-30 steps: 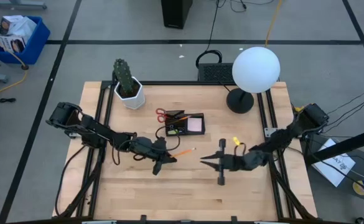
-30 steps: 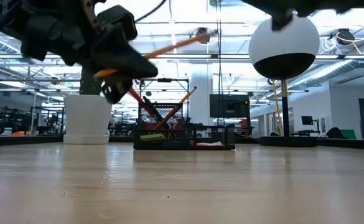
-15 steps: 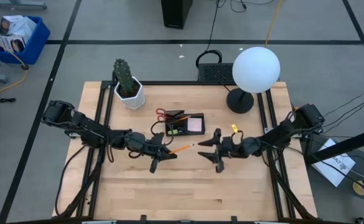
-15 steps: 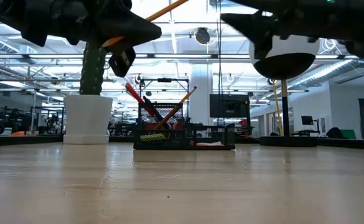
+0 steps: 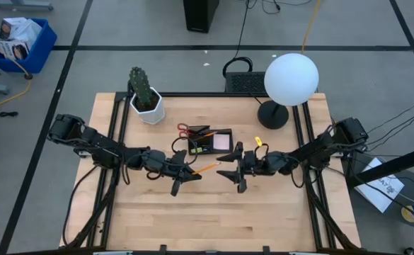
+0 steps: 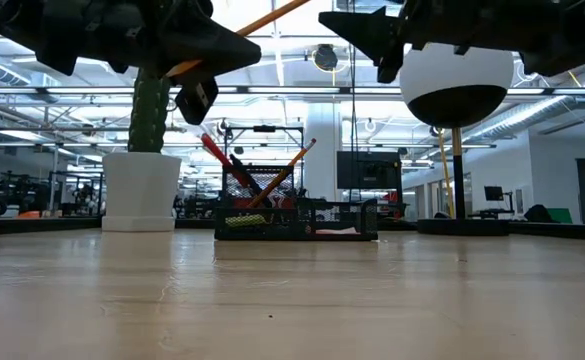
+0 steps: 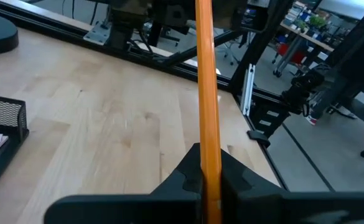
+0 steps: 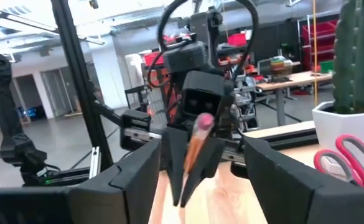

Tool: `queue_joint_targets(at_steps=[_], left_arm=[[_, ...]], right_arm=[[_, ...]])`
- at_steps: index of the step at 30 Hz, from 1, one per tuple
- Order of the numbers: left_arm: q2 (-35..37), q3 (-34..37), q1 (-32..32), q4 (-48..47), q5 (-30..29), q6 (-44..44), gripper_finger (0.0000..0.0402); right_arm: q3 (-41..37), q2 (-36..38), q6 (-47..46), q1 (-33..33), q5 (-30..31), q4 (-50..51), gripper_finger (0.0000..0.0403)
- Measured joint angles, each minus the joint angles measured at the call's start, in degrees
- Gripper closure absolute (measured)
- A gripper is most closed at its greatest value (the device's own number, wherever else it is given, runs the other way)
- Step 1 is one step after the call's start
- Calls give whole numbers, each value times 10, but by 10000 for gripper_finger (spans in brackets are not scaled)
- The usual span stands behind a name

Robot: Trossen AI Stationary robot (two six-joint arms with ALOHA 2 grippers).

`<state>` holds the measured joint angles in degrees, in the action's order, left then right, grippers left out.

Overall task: Pick and place office supplies into organizer
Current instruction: Put the orange pencil into the top left of the desk organizer

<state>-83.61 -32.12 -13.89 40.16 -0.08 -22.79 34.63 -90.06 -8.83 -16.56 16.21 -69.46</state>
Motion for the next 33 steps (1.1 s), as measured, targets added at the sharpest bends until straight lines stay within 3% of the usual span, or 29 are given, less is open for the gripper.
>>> queue_joint_targets(at_steps=[6, 13, 17, 22, 24, 29, 33], left_arm=[[0, 0, 0, 0, 0, 2, 394], [0, 0, 0, -2, 0, 0, 394], [0, 0, 0, -2, 0, 0, 394], [0, 0, 0, -2, 0, -5, 394], [0, 0, 0, 0, 0, -4, 393], [4, 0, 0, -8, 0, -12, 349], [62, 0, 5, -93, 0, -5, 302]], right_arm=[[15, 0, -8, 21, -3, 12, 189], [15, 0, -31, 43, -47, 12, 202], [15, 0, -29, 48, -70, 9, 260], [15, 0, -16, 49, -87, 5, 375], [15, 0, -4, 49, -89, -2, 386], [15, 0, 16, 48, -70, -6, 388], [15, 2, 25, 48, -59, -7, 388]])
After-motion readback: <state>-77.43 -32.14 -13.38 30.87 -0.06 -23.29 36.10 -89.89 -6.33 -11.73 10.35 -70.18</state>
